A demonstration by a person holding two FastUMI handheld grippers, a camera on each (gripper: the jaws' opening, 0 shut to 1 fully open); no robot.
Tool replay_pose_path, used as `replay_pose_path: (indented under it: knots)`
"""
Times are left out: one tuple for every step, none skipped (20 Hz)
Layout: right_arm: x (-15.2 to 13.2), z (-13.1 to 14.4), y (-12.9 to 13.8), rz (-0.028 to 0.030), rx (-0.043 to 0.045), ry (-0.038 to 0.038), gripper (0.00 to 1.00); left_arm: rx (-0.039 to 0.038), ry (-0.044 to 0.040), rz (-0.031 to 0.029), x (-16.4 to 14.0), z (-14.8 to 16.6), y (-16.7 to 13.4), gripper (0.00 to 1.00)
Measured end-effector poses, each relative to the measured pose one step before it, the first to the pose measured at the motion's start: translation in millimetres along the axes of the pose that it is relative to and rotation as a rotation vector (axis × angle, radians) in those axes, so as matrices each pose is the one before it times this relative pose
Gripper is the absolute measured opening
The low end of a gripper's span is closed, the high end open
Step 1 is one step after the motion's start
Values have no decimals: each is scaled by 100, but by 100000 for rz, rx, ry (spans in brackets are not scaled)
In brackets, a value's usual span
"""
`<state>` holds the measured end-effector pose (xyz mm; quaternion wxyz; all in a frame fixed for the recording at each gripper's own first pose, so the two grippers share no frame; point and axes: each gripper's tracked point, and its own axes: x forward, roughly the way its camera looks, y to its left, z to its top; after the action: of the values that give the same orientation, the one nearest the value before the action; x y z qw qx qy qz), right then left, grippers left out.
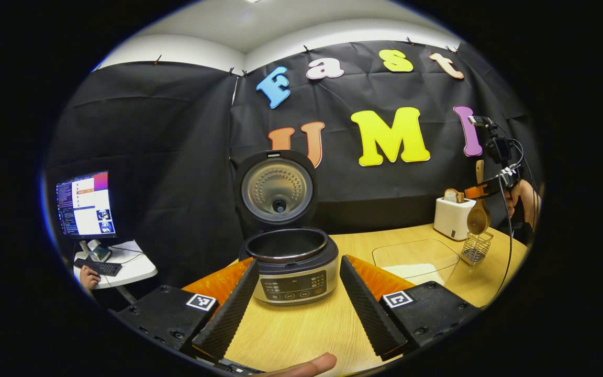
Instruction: Close the left gripper, press the button to open the rice cooker; take a wooden spoon from the chopstick holder with the right hand, scoop a spoonful of rice and pour it into the rice cooker, then put the wooden spoon back into the chopstick holder.
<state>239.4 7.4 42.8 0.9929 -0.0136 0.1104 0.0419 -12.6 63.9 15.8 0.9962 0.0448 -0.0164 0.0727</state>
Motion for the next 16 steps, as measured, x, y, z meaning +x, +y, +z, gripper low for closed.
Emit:
replay_pose_path:
  knots:
    - [-350, 558, 1637, 1373, -810, -950, 7, -426, -496, 612, -55, 168, 437, 99]
    - [-170, 366, 1689, 1650, -906, -1048, 7, -1271, -187, 413, -44, 21, 423, 99]
    - [-111, 464, 1768, 1687, -1095, -1157, 7, -1694, 131, -220, -50, 18, 173, 99]
    - [111, 211, 1685, 1406, -794, -923, 7, -1645, 96, -540, 24, 33, 151, 99]
    - [184, 92, 1709, 1629, -939, -500, 7, -1267, 116, -459, -51, 20, 106, 99]
    - [165, -114, 1604, 1445, -502, -560, 7, -752, 209, -284, -65, 118, 182, 99]
    - [361, -280, 1450, 1478, -777, 185, 7, -471, -59, -388, -108, 131, 166, 99]
    - [296, -552, 1323, 1108, -557, 727, 7, -497, -456, -441, -107, 136, 71, 99]
    - [347, -524, 1156, 727, -283, 731, 7, -613, -60, -460, 8, 41, 26, 99]
    - [541, -659, 1023, 809, -201, 612, 7, -623, 292, -245, -18, -123, 91, 99]
    - [497, -774, 897, 561, -467, 1036, 7, -284, 149, -347, -49, -4, 16, 99]
    - [366, -957, 786, 319, -727, 1728, 7, 148, 306, -376, 61, -32, -21, 99]
    - [363, -895, 654, 250, -1549, 1430, 7, 388, 429, -127, -2, -140, 50, 99]
    - [341, -890, 408, -77, -1609, 646, 7, 698, 517, -441, -28, -33, -142, 99]
    - [274, -478, 337, -3, -2032, -320, 7, 355, 264, -951, -46, -54, -145, 99]
    - [303, -745, -122, -1110, -2038, 685, 7, 26, -532, -845, -96, 171, -191, 99]
